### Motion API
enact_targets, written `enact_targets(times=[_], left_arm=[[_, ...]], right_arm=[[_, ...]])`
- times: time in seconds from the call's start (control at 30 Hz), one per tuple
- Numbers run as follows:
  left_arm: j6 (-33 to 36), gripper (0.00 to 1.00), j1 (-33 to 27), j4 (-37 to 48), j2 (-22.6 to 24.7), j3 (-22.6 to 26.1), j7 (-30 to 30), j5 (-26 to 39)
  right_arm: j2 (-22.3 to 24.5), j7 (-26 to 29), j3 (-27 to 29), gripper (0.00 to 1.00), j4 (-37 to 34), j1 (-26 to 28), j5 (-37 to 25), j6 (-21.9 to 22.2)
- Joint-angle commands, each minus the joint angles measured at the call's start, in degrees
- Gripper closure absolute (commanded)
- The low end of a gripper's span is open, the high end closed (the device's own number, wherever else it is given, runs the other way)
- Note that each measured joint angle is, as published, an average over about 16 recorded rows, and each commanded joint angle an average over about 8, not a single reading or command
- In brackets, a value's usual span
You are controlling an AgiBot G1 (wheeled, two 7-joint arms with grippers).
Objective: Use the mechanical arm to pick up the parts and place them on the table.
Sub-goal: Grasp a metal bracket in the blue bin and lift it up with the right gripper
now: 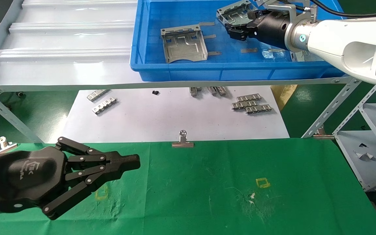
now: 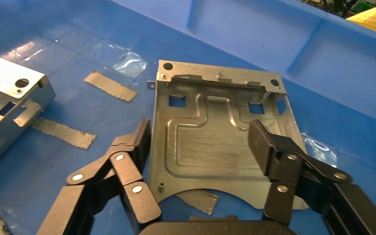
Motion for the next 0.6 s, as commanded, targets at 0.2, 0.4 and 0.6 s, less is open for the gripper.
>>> enact_targets(times=[0.2,0.4,0.6], left_arm=[[0.0,1.0,0.0,0.0,0.0,0.0,0.0,0.0],[0.0,1.0,0.0,0.0,0.0,0.0,0.0,0.0],[0.0,1.0,0.0,0.0,0.0,0.0,0.0,0.0]], right_arm=[[-0.43,-0.43,-0.01,1.0,0.73,-0.58,0.4,-0.65],[-0.46,-0.32,-0.11,1.0,1.38,-1.11,0.86,-1.92],[-0.38,-0.07,-0.34,1.0,1.43,-1.3,1.11,-2.61]])
